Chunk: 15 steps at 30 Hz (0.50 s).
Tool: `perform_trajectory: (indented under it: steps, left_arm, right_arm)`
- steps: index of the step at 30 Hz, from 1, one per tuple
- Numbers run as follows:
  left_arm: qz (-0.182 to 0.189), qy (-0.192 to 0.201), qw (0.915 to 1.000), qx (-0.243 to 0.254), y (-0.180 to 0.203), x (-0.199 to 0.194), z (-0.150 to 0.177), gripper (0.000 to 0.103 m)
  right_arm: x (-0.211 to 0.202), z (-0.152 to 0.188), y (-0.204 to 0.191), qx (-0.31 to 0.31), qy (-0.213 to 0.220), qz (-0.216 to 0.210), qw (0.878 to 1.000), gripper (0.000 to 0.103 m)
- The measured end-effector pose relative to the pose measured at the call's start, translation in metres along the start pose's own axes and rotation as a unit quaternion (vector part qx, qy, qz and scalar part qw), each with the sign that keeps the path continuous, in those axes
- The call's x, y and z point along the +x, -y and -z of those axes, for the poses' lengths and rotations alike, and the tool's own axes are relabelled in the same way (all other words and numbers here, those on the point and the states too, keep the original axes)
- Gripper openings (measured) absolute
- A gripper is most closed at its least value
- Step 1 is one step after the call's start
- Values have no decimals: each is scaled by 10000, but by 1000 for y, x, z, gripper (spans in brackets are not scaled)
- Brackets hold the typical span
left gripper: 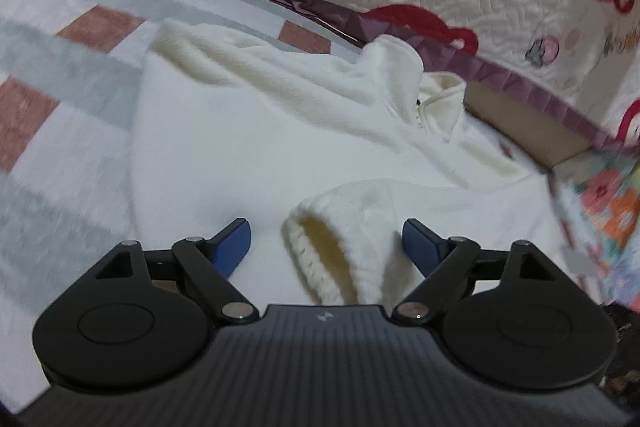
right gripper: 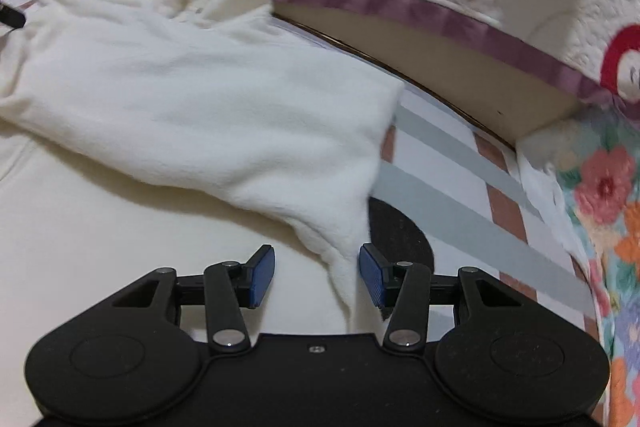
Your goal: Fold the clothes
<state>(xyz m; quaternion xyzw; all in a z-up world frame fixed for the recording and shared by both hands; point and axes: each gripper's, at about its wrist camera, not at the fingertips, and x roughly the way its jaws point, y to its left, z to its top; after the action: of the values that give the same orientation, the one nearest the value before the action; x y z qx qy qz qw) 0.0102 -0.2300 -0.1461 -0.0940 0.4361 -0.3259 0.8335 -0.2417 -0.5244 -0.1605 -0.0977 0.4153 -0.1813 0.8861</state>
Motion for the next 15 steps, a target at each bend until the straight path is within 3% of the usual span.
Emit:
perform_trajectory:
  steps: [2,3,4,6,7,8,11,13,15]
  left_arm:
    - [67,-50,9989,461,14,9,-3,46]
    - [69,-30,9977,668,21,10,-6,20]
    - [47,20,9963,855,29,10,-9,20]
    - [-49,611,9910,1188,43,-10,-15,20]
    - [-101,948,9863,1348,50,-22,-19,20]
    - [-214,1220,9833,1337,53,-32,-22,21]
    - [-259,1117,9904,766,41,-27,-25,22]
    - [-428,647,9948,657,31,-6,-17,22]
    - [-503,450,9963,524,22,3,-9,22]
  right_arm:
    - [8,-2,4,136,77,31,9999,64]
    - [11,-4,5,209,118,43,9997,64]
    - [14,-5,11,402,134,6,9991,64]
    - [20,-8,24,870,147,-100,9960,52]
    - [21,-7,27,997,145,-125,9948,33]
    - [21,-5,29,1087,139,-140,9939,26]
    - [23,1,36,1356,123,-185,9905,25]
    - [23,6,40,1534,111,-214,9879,21]
    - [24,10,44,1713,100,-244,9849,21]
